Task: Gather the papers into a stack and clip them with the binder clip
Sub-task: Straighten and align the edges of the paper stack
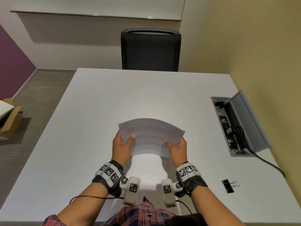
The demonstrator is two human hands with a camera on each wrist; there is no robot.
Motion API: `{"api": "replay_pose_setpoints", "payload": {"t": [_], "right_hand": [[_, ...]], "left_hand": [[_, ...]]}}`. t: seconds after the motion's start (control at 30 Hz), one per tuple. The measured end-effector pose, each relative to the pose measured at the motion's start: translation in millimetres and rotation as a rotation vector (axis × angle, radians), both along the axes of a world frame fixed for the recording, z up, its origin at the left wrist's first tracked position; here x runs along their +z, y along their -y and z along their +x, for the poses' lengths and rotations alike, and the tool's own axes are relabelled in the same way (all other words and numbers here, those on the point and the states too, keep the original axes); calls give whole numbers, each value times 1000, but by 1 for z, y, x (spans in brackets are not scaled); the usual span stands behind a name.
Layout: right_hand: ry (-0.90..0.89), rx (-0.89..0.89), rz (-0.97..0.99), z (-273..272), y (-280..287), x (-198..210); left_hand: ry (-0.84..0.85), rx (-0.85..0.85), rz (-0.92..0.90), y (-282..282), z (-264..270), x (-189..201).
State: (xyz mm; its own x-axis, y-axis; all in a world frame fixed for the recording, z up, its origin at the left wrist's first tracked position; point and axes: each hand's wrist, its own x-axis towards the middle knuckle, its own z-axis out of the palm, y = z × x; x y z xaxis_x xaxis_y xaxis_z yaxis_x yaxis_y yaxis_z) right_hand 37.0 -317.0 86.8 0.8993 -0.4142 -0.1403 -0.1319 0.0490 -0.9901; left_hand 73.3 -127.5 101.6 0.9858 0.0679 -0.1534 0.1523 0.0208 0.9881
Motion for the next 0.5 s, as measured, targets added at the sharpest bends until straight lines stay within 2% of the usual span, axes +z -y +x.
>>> {"api": "replay_pose_setpoints", "payload": {"t": [0.13,0.3,0.4,0.5], "right_hand": [[57,-31,22,-1,11,0],[-51,-154,163,-14,31,-17],[-117,-71,433,-26,37,-32],[-68,87,583,-32,36,-37]], "left_hand": [[37,-1,-47,-2,4,14],[77,44,-221,-2,5,41],[44,73,-383,-4,8,53],[-40,76,-551,0,10,56]]}}
